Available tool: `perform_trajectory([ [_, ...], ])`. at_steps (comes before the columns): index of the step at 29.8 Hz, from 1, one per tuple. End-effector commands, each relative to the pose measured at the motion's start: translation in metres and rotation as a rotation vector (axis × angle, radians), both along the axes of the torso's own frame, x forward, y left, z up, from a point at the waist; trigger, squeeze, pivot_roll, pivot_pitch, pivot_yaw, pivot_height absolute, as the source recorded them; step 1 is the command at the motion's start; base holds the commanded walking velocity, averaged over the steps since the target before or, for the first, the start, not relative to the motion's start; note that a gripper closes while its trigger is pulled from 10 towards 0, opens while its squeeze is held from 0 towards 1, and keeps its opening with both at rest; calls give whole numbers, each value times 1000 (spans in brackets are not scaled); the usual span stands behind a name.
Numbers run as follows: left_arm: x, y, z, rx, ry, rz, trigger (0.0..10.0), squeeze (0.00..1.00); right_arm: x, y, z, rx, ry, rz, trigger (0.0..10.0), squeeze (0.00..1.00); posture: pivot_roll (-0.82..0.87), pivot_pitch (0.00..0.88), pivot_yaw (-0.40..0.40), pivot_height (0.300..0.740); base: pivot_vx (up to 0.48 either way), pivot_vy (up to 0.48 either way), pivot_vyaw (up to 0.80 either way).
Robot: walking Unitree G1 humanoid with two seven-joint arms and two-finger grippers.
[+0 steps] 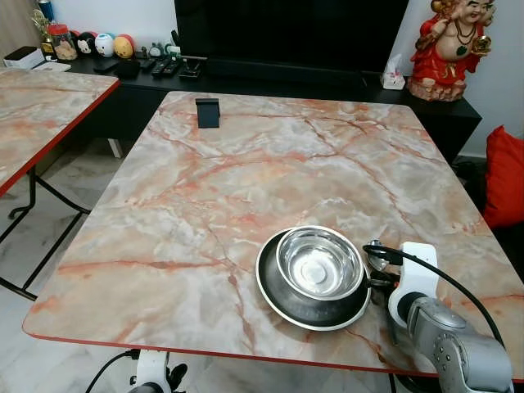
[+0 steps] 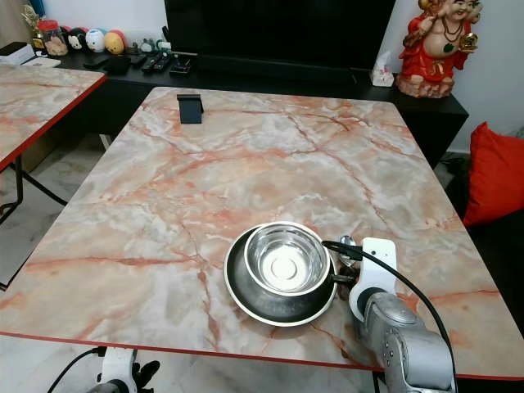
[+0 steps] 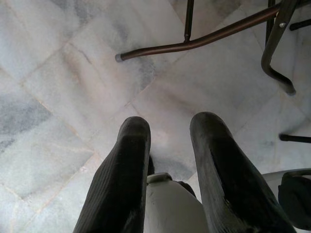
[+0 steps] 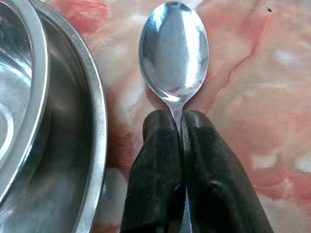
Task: Setting the table
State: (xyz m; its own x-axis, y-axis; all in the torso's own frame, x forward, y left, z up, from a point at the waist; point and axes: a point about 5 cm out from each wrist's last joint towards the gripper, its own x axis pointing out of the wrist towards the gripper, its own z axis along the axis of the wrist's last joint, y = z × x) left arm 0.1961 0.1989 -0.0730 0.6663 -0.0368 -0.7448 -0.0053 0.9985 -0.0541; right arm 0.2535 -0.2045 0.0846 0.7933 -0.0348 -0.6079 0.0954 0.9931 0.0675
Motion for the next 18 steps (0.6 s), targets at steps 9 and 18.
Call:
perform_trajectory([
  [9, -2, -2, -1, -11, 12, -4, 10000, 0, 2, -1, 1, 1, -6, -11, 10000, 0, -31, 0, -74, 727, 0, 0, 0],
  [18, 1, -4, 0, -15, 1, -9, 10000, 0, 2, -2, 0, -1, -6, -16, 10000, 427, -28, 0, -73, 727, 0, 0, 0],
])
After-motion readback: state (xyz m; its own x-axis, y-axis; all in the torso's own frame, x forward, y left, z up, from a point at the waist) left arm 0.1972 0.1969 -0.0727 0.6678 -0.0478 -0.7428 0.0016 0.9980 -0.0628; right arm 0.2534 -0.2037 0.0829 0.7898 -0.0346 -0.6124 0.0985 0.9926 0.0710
